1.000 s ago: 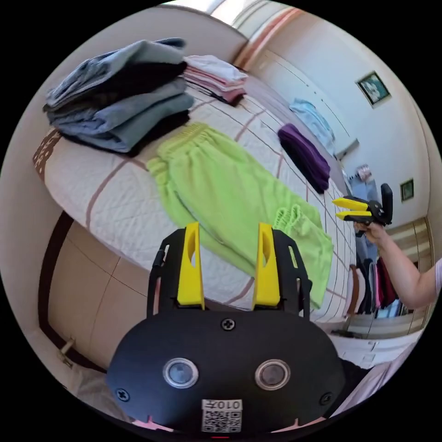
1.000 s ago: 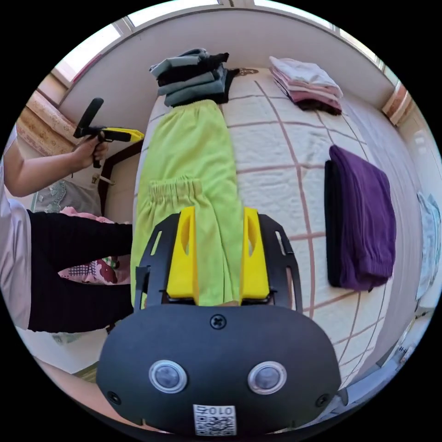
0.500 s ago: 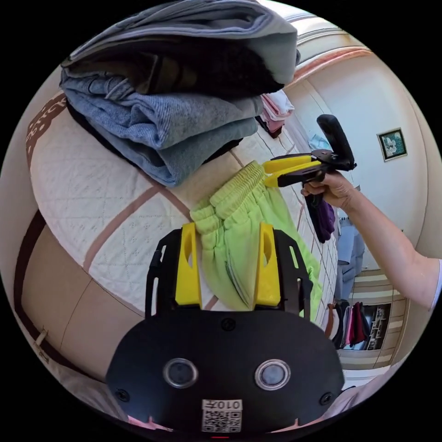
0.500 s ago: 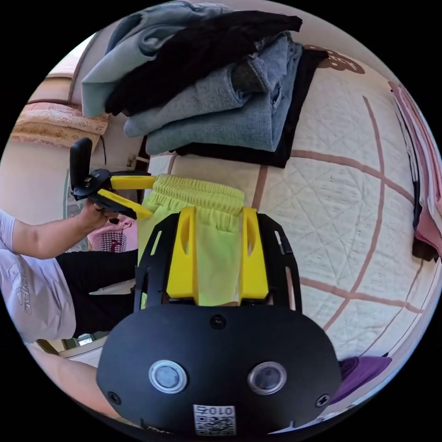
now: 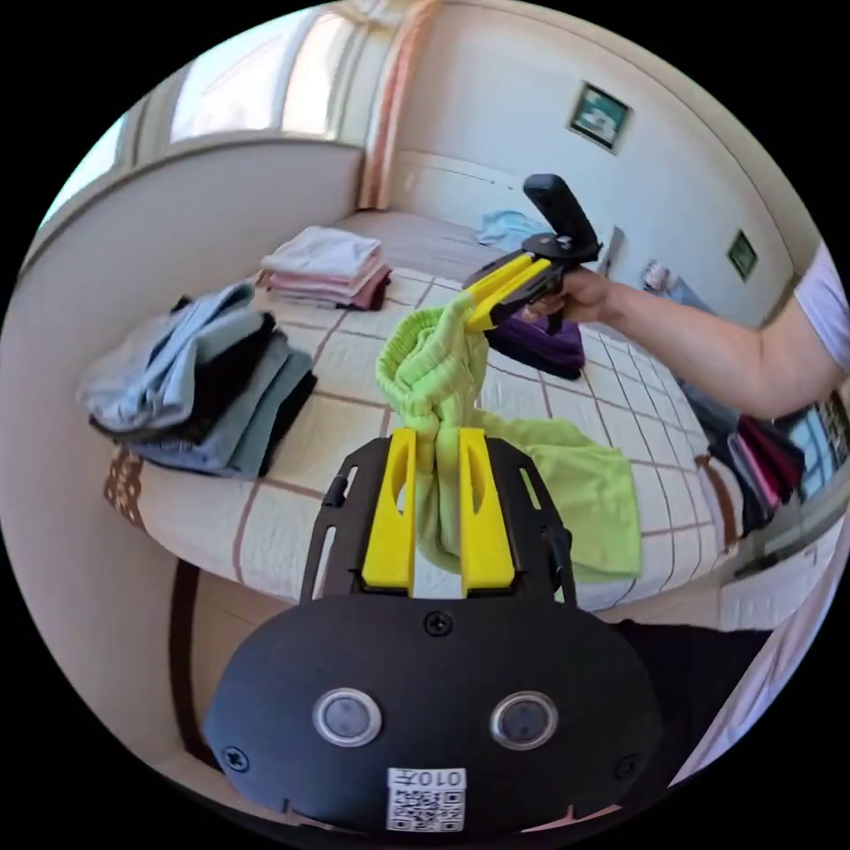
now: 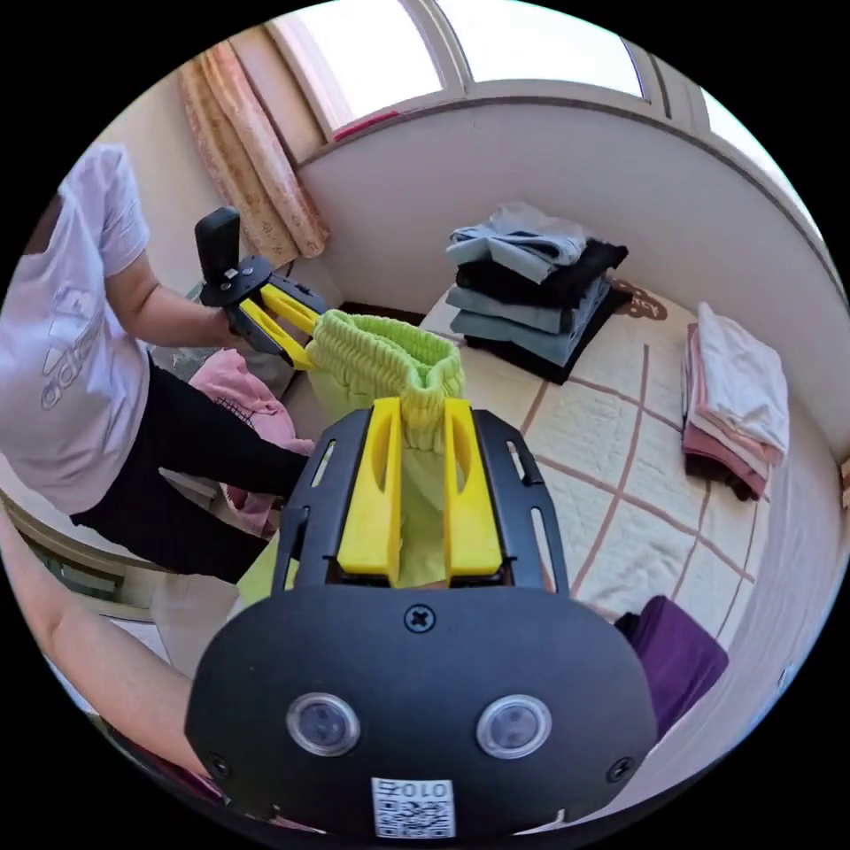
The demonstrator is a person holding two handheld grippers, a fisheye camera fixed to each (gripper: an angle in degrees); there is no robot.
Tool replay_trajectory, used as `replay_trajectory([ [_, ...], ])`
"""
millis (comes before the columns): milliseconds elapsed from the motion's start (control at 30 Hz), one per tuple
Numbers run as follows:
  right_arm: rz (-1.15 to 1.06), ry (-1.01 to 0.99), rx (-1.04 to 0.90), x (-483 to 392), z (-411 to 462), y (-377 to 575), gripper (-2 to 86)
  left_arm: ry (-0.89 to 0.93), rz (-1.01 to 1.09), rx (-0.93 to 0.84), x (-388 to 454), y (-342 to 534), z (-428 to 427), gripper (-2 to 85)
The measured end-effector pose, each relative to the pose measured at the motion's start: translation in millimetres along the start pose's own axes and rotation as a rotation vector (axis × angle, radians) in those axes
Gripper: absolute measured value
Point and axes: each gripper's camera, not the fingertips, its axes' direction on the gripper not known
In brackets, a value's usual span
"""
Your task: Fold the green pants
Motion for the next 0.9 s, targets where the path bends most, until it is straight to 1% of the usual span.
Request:
replay_trajectory([
  [67, 0.026, 0.045, -0.019, -41.1, -33.3, 49.5, 7.4, 0.018, 0.222, -0.006, 91.0, -4.6, -6.1, 6.8],
  [100, 0.066, 0.07, -0.038, -66.3, -47.4, 83.9, 7.0, 0.032, 0.263, -0.014, 111.9, -3.8, -3.6, 6.8],
  [133, 0.097, 0.087, -0.046, -77.3, -51.6, 101.7, 6.7, 0.056, 0.341, -0.04, 152.3, 0.3, 7.0, 6.8],
  [167, 0.173, 0.105, -0.066, -96.1, -54.4, 138.2, 6.2, 0.08, 0.403, -0.087, 190.3, 8.2, 26.4, 6.9],
  [200, 0.306, 0.107, -0.075, -108.0, -51.4, 176.2, 5.7, 0.096, 0.427, -0.118, 208.0, 14.0, 39.3, 6.9],
  [233, 0.374, 0.101, -0.091, -112.1, -48.2, 194.8, 5.7, 0.125, 0.463, -0.206, 240.6, 30.1, 72.4, 7.0],
  [267, 0.54, 0.073, -0.138, -116.8, -42.4, 230.3, 5.6, 0.158, 0.517, -0.325, 268.1, 48.7, 106.8, 7.1],
  [300, 0.687, 0.022, -0.134, -122.1, -42.6, 260.5, 5.2, 0.178, 0.544, -0.375, 279.4, 57.8, 121.3, 7.2],
  [333, 0.744, 0.003, -0.11, -125.8, -44.8, 271.9, 5.0, 0.216, 0.579, -0.453, 295.8, 72.7, 142.3, 7.4],
  [367, 0.833, -0.004, -0.056, -134.9, -50.5, 286.3, 5.6, 0.248, 0.572, -0.48, 302.1, 79.5, 150.6, 7.6],
  [433, 0.901, 0.042, 0.016, -150.1, -55.1, 291.5, 8.0, 0.267, 0.519, -0.452, 295.8, 77.1, 149.9, 7.7],
  [467, 1.005, 0.036, 0.059, -153.8, -52.0, 293.5, 10.0, 0.258, 0.491, -0.452, 287.2, 73.1, 153.3, 7.8],
  [533, 1.125, -0.096, 0.193, -155.3, -40.9, 295.5, 12.1, 0.243, 0.486, -0.479, 273.9, 67.8, 167.3, 7.9],
  [567, 1.209, -0.194, 0.3, -155.4, -31.1, 296.2, 12.6, 0.232, 0.496, -0.491, 266.1, 63.5, 179.1, 8.0],
  [600, 1.281, -0.244, 0.392, -156.5, -20.7, 294.9, 13.0, 0.228, 0.502, -0.496, 262.9, 60.6, 185.1, 8.1],
  [667, 1.39, -0.244, 0.457, -157.5, -6.9, 289.6, 13.4, 0.24, 0.532, -0.474, 257.5, 48.5, 207.4, 8.2],
  [767, 1.537, -0.187, 0.487, -154.1, 9.5, 278.1, 13.7, 0.259, 0.573, -0.502, 266.9, 47.6, 245.8, 8.3],
  [833, 1.594, -0.163, 0.433, -148.9, 18.7, 266.8, 13.6, 0.288, 0.572, -0.553, 275.3, 57.3, 272.8, 8.4],
  [867, 1.613, -0.163, 0.412, -145.7, 22.1, 257.4, 13.3, 0.271, 0.543, -0.547, 277.5, 63.8, 285.1, 8.5],
  [900, 1.639, -0.105, 0.351, -145.1, 18.5, 247.3, 11.6, 0.265, 0.529, -0.53, 277.4, 66.3, 288.4, 8.5],
])
